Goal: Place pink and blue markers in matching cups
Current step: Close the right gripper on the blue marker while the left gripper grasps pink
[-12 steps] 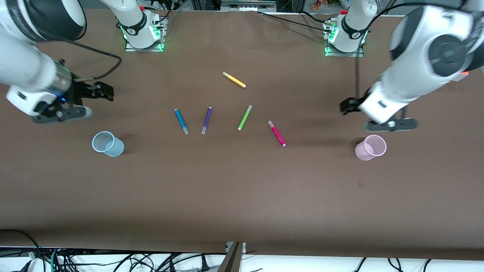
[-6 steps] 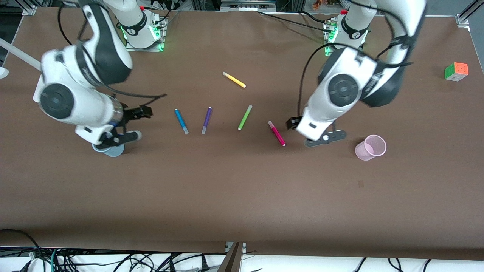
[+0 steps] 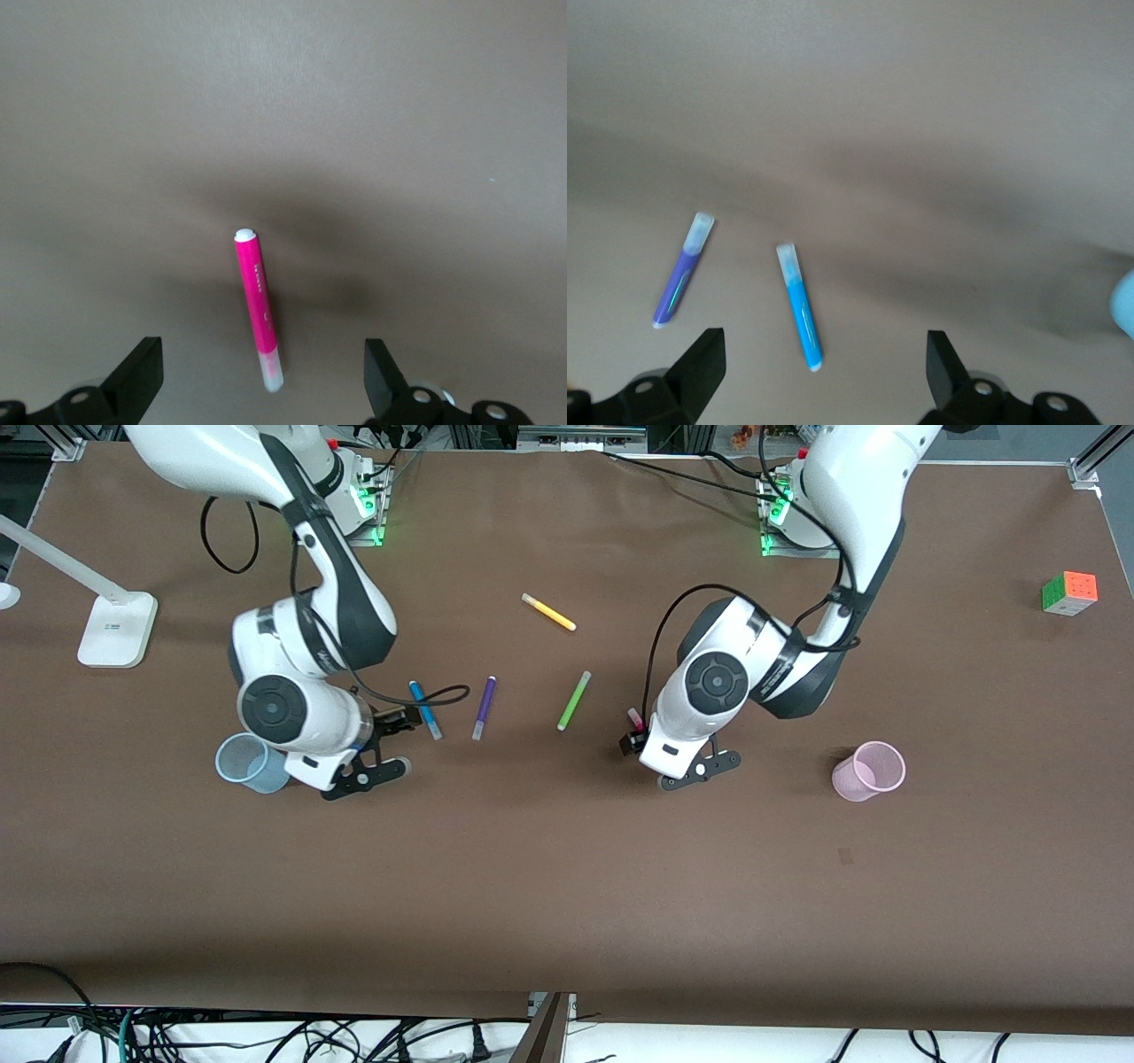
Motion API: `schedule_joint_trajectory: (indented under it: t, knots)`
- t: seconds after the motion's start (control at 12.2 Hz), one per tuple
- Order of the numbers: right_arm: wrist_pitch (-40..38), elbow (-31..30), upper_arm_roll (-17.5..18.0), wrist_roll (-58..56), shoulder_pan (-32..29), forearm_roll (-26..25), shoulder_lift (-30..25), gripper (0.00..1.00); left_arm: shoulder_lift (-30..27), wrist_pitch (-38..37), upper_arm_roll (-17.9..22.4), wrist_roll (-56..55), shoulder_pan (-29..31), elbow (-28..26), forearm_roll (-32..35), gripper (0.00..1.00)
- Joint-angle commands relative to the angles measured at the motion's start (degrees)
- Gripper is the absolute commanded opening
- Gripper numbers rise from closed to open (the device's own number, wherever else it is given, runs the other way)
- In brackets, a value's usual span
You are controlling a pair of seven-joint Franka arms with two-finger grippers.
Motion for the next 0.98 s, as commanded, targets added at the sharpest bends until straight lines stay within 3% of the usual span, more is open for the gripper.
schedule_joint_trajectory:
  t: [0.0,0.24,0.49,0.73,0.9]
  knots:
    - [7.70,-5.78,-0.23,-0.46,1.24,1.13,-0.45,1.00,1.56,3.77,0.47,-1.85,-0.70,-2.02,0.87,1.00]
    - [15.88,-11.58,-0.22,-0.63,2.90,0.87,-0.19,1.00,1.56,12.28,0.47,-4.74,-0.70,-8.08,0.87,1.00]
    - [20.30,-14.93,-0.31,-0.72,3.87,0.78,-0.10,1.00,1.48,13.98,0.47,-9.57,-0.62,-9.94,0.79,0.99]
    - [23.01,-16.34,-0.31,-0.89,3.96,0.34,0.60,1.00,1.48,13.98,0.47,-13.19,-0.70,-10.12,0.79,0.73]
    - [25.13,-17.31,-0.31,-0.98,3.96,0.25,1.04,1.00,1.56,13.98,0.47,-13.28,-0.70,-10.30,0.79,0.73]
